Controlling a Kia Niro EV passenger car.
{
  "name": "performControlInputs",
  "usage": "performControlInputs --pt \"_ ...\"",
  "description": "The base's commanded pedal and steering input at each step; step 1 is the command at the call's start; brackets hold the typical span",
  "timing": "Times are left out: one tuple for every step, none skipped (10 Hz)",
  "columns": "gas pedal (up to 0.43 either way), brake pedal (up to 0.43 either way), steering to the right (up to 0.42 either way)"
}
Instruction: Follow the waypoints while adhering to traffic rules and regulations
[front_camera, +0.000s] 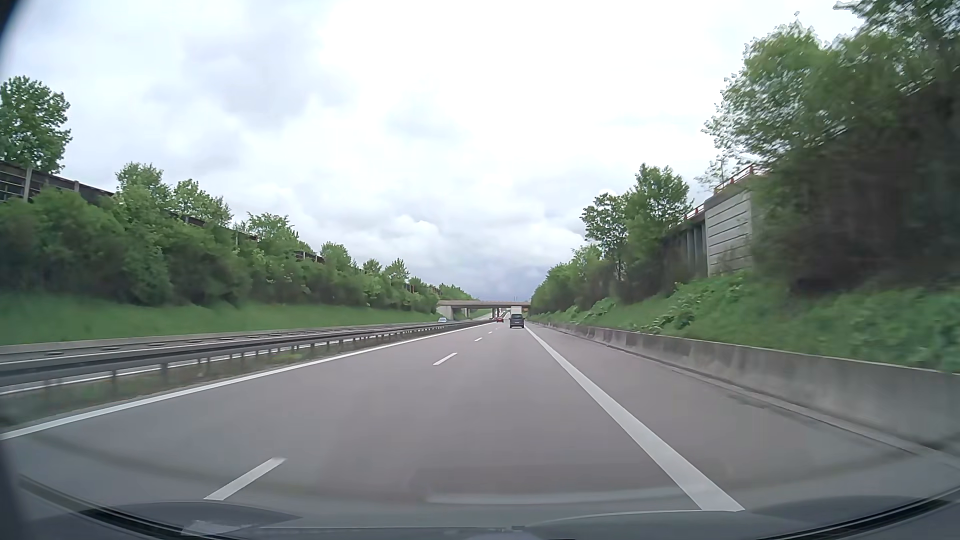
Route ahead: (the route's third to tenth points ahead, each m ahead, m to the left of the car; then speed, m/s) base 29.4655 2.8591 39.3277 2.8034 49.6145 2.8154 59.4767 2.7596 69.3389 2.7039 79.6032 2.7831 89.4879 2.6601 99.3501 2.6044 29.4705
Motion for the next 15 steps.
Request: performControlInputs --pt "0.240 0.012 -0.001" --pt "0.240 0.012 -0.001" --pt "0.248 0.012 0.000" --pt "0.260 0.012 0.000" --pt "0.268 0.012 0.000" --pt "0.268 0.012 0.000" --pt "0.268 0.012 0.000" --pt "0.268 0.012 0.000" --pt "0.268 0.012 0.000" --pt "0.268 0.012 0.000" --pt "0.268 0.012 0.000" --pt "0.280 0.012 0.000" --pt "0.280 0.006 0.000" --pt "0.280 0.012 0.000" --pt "0.280 0.012 0.000"
